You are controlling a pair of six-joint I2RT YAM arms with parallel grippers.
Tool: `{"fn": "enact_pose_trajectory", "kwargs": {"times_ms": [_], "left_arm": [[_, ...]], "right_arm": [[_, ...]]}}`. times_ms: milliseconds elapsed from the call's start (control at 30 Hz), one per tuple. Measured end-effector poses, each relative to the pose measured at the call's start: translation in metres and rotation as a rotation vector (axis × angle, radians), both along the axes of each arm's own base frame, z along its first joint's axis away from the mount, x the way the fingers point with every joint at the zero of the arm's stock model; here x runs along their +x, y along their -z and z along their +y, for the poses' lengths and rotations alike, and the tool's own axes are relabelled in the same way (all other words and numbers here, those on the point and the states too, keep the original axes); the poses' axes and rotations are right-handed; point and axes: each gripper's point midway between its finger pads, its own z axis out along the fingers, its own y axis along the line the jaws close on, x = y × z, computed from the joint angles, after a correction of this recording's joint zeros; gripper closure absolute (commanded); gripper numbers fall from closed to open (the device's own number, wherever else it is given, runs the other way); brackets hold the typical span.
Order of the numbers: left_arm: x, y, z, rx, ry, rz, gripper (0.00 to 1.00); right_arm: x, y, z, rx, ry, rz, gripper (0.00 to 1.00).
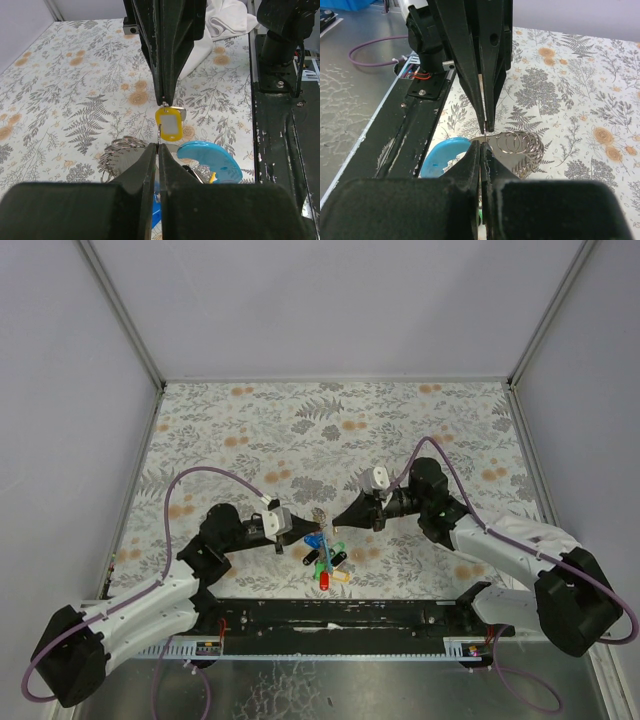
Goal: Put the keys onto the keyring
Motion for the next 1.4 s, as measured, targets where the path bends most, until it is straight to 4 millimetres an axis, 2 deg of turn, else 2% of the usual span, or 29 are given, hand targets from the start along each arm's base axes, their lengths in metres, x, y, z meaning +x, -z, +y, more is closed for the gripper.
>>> {"fn": "enact_pose_trajectory", "kwargs": {"times_ms": [700,1400], "left_arm": [[0.0027,0.0062,-0.0002,-0.071,0.000,0.061,1.00],[0.0061,0.0005,0.0008,-0.142,-0.002,0.089,1.00]], "right_arm": [[0.0059,-0.0023,0.0018,-0.003,0.053,-0.057,1.00],[0.0086,0.0005,0.0049,-0.007,0.065,-0.049,1.00]]}}
